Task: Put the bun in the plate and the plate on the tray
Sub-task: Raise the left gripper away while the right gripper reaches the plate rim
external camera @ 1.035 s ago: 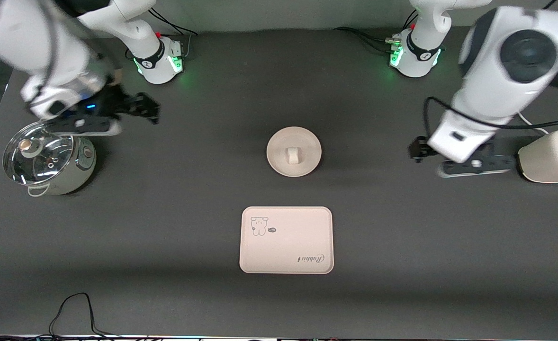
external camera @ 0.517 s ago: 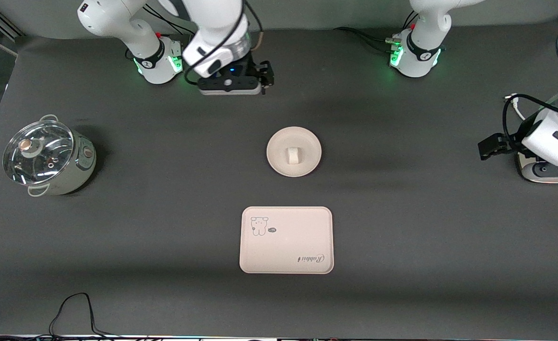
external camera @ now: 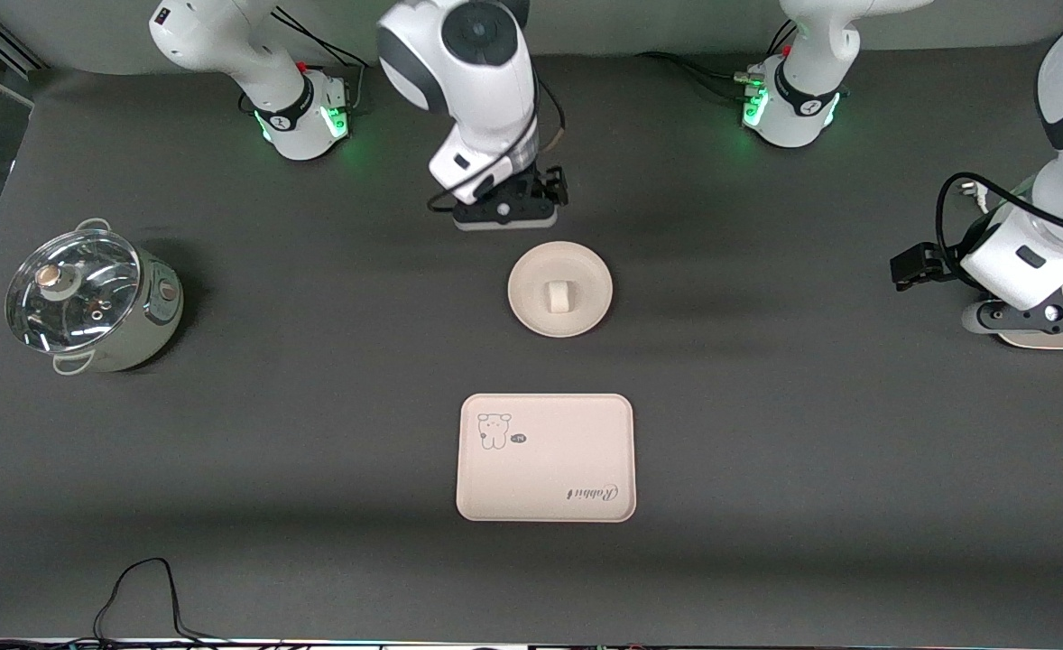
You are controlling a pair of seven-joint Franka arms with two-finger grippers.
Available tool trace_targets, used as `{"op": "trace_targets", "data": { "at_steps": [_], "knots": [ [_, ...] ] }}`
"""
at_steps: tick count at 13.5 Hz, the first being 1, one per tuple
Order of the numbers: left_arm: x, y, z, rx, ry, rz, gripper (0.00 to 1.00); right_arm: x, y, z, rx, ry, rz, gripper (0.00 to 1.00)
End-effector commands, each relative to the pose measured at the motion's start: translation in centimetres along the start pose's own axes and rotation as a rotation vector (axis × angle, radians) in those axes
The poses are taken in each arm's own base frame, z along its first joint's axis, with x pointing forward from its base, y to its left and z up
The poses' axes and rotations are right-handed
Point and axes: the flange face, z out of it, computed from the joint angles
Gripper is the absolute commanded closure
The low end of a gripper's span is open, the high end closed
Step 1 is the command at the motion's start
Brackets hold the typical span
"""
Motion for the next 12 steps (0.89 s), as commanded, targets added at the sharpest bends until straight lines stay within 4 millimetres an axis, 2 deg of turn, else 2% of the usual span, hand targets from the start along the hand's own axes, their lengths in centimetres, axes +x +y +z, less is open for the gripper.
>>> {"op": "trace_targets", "data": {
  "at_steps": [1, 4, 5, 9, 12],
  "knots": [
    [-0.6, 0.5, -0.5, -0.036, -0.012, 0.006, 0.0, -1.3, 2.2, 6.2, 0.023, 0.022, -0.026, 0.0],
    [-0.4, 0.7, -0.4, -0.071, -0.007, 0.003, 0.0, -2.2, 4.3, 12.2, 0.028, 0.054, -0.027, 0.0],
    [-0.4, 0.7, -0.4, -0.071, -0.009, 0.004, 0.0, -1.9, 4.6, 14.5, 0.011, 0.049, -0.021, 0.0],
    [-0.3, 0.8, 0.4, -0.074, 0.003, 0.005, 0.0, -0.8, 4.8, 20.8, 0.011, 0.087, -0.019, 0.0],
    [0.0, 0.9, 1.6, -0.075, 0.017, 0.003, 0.0, 0.0, 5.4, 23.1, 0.007, 0.091, 0.002, 0.0]
  ]
}}
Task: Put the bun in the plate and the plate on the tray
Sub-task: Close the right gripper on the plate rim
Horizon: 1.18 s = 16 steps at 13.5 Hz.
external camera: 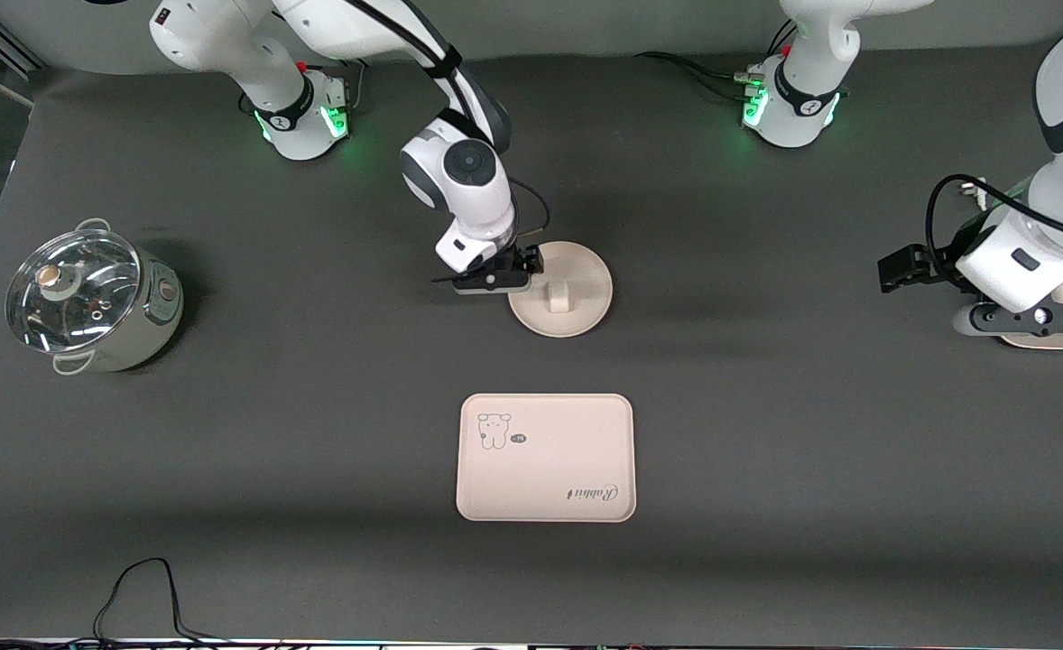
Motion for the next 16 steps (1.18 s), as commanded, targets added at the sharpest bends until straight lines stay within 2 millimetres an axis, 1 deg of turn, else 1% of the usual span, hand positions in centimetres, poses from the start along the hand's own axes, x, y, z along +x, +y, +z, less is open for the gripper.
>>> {"op": "trace_targets", "data": {
  "at_steps": [1, 2, 3, 7, 8, 10, 14, 16],
  "knots": [
    [-0.33, 0.05, 0.55, -0.007, 0.01, 0.004, 0.0, 1.45, 0.25, 1.03, 0.004, 0.01, 0.011, 0.0],
    [-0.33, 0.05, 0.55, -0.007, 0.01, 0.004, 0.0, 1.69, 0.25, 1.23, 0.003, 0.009, 0.016, 0.01],
    [-0.32, -0.04, 0.55, -0.008, 0.01, 0.004, 0.0, 1.72, 0.22, 1.19, 0.003, 0.009, 0.017, 0.06],
    [-0.33, -0.11, 0.5, -0.009, 0.01, 0.003, 0.0, 1.6, 0.08, 1.1, 0.005, 0.009, 0.024, 0.19],
    [-0.32, -0.11, 0.55, -0.009, 0.01, 0.003, 0.0, 1.49, -0.08, 1.0, 0.008, 0.01, 0.021, 0.25],
    [-0.28, -0.07, 0.64, -0.014, 0.008, 0.002, 0.0, 1.25, -0.22, 1.19, 0.007, 0.007, 0.009, 0.42],
    [-0.29, -0.16, 0.65, -0.014, 0.007, -0.001, 0.0, 1.1, -0.47, 0.97, 0.011, 0.007, 0.011, 0.66],
    [-0.29, -0.16, 0.65, -0.014, 0.007, -0.001, 0.0, 0.84, -0.73, 0.95, 0.013, 0.007, 0.008, 0.81]
  ]
}}
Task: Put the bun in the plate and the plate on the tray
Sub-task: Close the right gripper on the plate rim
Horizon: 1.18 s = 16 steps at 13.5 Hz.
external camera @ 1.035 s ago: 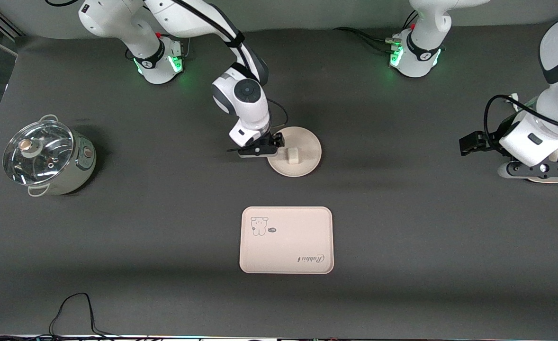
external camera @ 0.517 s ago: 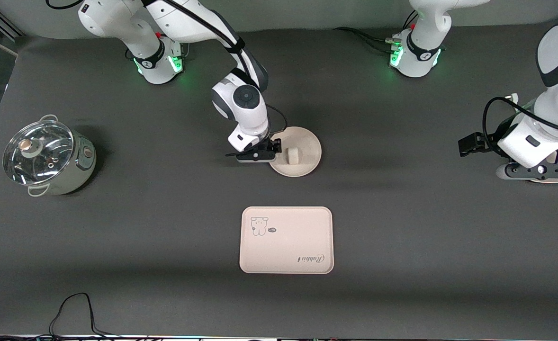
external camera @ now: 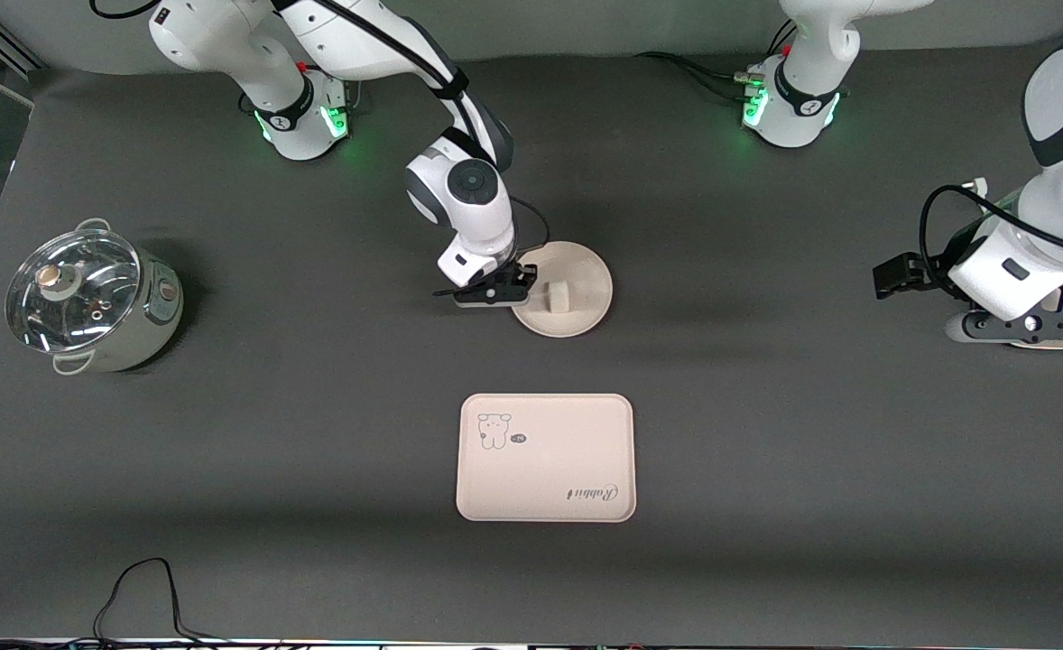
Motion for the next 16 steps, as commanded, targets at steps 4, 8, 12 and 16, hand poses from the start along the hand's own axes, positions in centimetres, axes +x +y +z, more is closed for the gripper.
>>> {"op": "trace_targets", "data": {
  "at_steps": [4, 8, 12, 16],
  "knots": [
    [-0.4, 0.0, -0.5, -0.01, 0.016, 0.003, 0.0, -0.1, -0.7, -0.3, 0.015, 0.004, -0.012, 0.99],
    [-0.5, 0.0, -0.4, -0.01, 0.013, 0.003, 0.0, 0.1, -0.9, -0.5, 0.037, 0.027, -0.021, 1.0],
    [-0.5, 0.0, -0.3, -0.01, 0.011, 0.003, 0.0, 1.1, -0.6, -2.1, 0.085, 0.076, -0.111, 1.0],
    [-0.5, 0.0, 0.1, -0.009, 0.004, 0.005, 0.0, 3.4, 0.8, -6.1, 0.183, 0.086, -0.18, 1.0]
  ]
}}
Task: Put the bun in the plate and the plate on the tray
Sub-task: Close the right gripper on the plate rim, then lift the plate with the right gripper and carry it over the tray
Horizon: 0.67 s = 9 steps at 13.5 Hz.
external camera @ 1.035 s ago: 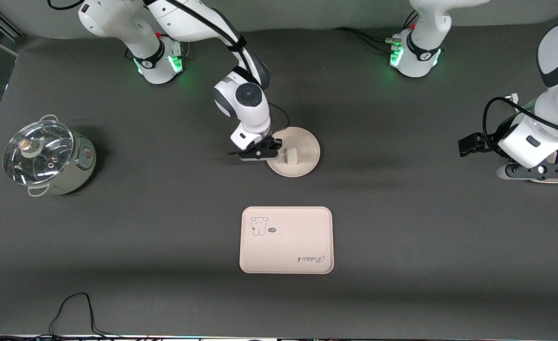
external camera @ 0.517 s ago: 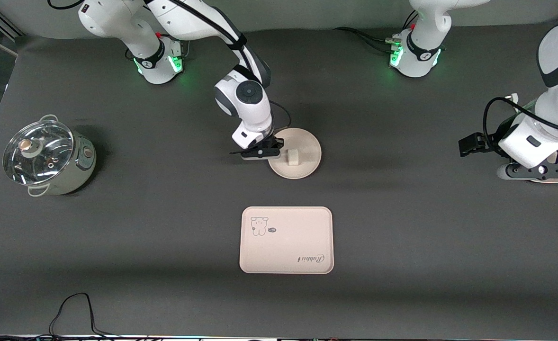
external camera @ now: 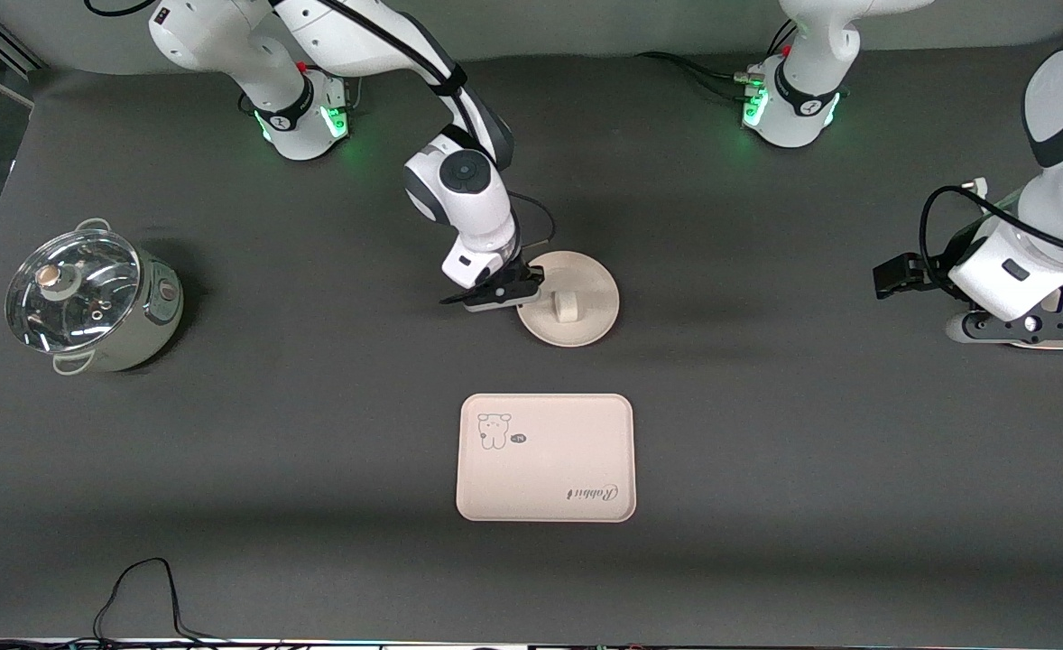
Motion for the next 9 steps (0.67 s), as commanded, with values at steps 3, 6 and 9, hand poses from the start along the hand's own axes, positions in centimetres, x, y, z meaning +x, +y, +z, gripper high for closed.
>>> {"op": "trace_targets", "data": {
  "at_steps": [3, 6, 9],
  "knots": [
    [-0.5, 0.1, -0.1, -0.009, 0.006, 0.007, 0.0, 2.1, 3.0, -5.9, 0.22, -0.007, -0.085, 1.0],
    [-0.5, 0.2, 0.0, -0.008, 0.003, 0.009, 0.0, 2.6, 4.0, -8.5, 0.368, -0.016, -0.096, 1.0],
    [-0.5, 0.3, 0.0, -0.008, 0.005, 0.011, 0.0, 3.5, 4.6, -9.3, 0.382, -0.015, -0.077, 1.0]
  ]
}}
